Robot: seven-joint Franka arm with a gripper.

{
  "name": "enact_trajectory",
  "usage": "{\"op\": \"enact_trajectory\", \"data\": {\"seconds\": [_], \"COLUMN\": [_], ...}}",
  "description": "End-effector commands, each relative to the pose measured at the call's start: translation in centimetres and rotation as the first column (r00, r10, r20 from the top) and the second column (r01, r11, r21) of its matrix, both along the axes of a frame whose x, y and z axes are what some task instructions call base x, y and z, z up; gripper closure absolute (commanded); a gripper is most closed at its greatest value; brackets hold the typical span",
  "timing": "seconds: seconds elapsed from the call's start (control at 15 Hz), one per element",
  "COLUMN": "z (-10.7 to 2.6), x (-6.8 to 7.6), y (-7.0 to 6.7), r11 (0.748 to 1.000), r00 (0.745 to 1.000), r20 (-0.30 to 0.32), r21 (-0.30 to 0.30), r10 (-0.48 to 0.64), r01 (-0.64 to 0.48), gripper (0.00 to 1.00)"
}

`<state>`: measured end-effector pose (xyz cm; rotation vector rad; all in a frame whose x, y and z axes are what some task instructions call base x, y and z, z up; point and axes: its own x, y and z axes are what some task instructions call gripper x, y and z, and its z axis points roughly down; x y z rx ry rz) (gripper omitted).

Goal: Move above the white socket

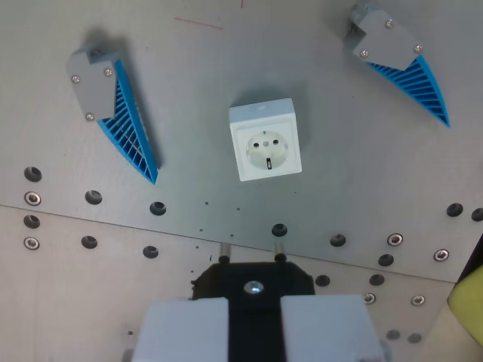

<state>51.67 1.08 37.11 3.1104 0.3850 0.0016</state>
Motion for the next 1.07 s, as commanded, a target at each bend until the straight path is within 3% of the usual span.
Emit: {"op": "enact_trajectory", "data": {"seconds": [0.07,0.6,1.07], "z": [0.0,-0.2,-1.4], "x": [0.0,-0.1,-0.4], "y": [0.0,0.0,-0.3], "r11": [1.0,1.0,1.0], "r00": [1.0,1.0,0.999], "r20": [0.0,0.0,0.026], "r21": [0.0,0.0,0.001], "r10": [0.0,0.006,0.027], "r01": [0.0,-0.006,-0.028], "gripper": [1.0,1.0,1.0]}}
